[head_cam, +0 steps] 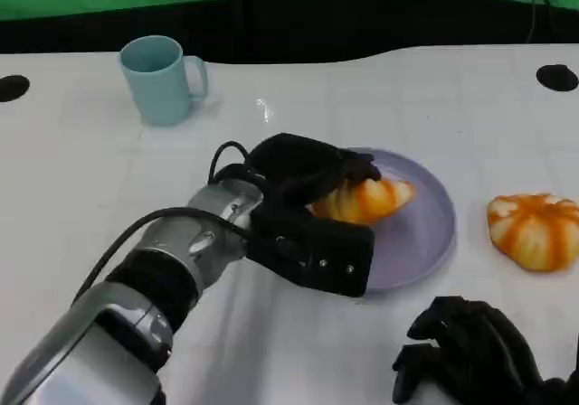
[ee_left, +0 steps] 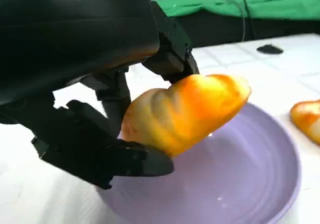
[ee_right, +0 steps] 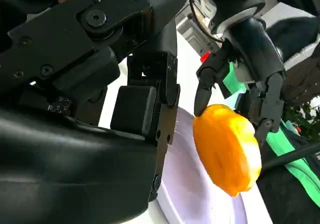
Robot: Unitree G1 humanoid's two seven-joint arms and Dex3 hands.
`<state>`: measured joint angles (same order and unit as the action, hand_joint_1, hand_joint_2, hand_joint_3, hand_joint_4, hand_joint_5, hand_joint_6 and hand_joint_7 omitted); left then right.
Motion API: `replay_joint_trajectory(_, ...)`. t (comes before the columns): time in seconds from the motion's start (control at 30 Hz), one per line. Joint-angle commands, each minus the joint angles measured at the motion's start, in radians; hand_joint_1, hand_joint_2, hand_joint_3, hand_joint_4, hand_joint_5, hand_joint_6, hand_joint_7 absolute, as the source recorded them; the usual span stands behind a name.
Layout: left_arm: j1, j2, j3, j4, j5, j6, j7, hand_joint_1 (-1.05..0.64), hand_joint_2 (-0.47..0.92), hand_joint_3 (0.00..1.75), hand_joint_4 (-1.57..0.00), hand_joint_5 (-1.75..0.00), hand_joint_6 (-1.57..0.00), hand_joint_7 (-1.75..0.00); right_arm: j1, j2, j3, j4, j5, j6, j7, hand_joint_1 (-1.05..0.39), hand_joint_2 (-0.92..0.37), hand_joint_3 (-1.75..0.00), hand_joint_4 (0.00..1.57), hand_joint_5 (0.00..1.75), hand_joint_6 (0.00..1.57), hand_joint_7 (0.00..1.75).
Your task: Grasp the bread from the table and place it into the plate.
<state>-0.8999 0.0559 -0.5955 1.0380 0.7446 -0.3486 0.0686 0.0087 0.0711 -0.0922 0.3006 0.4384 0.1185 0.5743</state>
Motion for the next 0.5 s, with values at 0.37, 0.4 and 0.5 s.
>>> replay_joint_trajectory(0.37, -0.004, 0.083, 0.000, -0.162, -0.021, 0.029, -0.269, -0.98, 0.92, 0.52, -0.18, -0.37, -0.29, -0.02, 0.012, -0.010, -0.009, -0.012, 0.014, 0.007, 0.000, -1.03, -0.73, 0.00, 1.57, 0.75, 1.57, 0.39)
replay_joint_trajectory(0.4, 0.002, 0.091, 0.002, -0.180, -0.024, 0.029, -0.281, -0.99, 0.92, 0.52, -0.18, -0.37, -0.28, -0.01, 0.011, -0.010, -0.009, -0.011, 0.014, 0.007, 0.000, -1.03, -0.73, 0.00, 1.57, 0.75, 1.57, 0.38)
replay_joint_trajectory(0.5, 0.014, 0.102, 0.005, -0.211, -0.029, 0.034, -0.300, -1.00, 0.92, 0.53, -0.18, -0.37, -0.27, -0.01, 0.010, -0.010, -0.010, -0.009, 0.013, 0.007, -0.001, -1.03, -0.73, 0.00, 1.57, 0.75, 1.57, 0.38)
